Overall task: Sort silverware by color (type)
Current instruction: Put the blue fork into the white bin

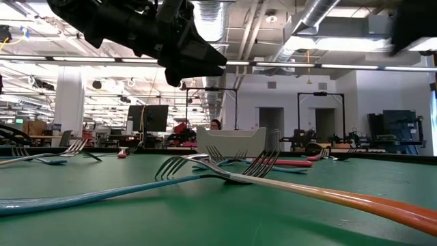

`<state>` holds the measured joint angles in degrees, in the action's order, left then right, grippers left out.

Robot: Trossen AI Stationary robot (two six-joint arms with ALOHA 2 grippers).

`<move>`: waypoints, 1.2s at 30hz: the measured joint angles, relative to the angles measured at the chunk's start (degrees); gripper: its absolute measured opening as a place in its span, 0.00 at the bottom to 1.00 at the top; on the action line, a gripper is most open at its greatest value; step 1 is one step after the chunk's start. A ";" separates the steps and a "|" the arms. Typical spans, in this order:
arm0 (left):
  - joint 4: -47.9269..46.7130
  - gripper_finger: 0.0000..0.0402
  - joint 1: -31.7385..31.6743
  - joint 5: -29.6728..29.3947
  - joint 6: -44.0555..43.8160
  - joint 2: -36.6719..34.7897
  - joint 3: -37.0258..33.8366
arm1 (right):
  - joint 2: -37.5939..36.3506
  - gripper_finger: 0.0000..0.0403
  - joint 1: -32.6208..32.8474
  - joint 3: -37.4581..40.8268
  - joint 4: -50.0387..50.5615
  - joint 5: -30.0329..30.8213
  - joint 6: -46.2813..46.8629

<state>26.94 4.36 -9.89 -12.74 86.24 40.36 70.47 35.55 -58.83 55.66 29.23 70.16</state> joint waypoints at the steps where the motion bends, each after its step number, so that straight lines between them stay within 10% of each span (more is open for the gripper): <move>1: -0.46 0.38 0.00 0.00 -0.34 0.00 0.00 | 0.69 0.40 -1.99 0.23 -2.17 0.68 -4.06; 15: -12.13 0.38 2.04 -0.02 -5.81 -1.59 -0.01 | 17.12 0.39 -25.72 2.91 -33.22 -18.81 -51.02; 36: -24.82 0.38 7.28 -14.63 -8.89 -8.28 -0.02 | 28.23 0.39 -33.60 2.91 -37.03 -24.25 -59.95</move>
<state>2.12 11.64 -24.52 -21.63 77.96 40.34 98.70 1.95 -55.92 18.63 4.98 10.21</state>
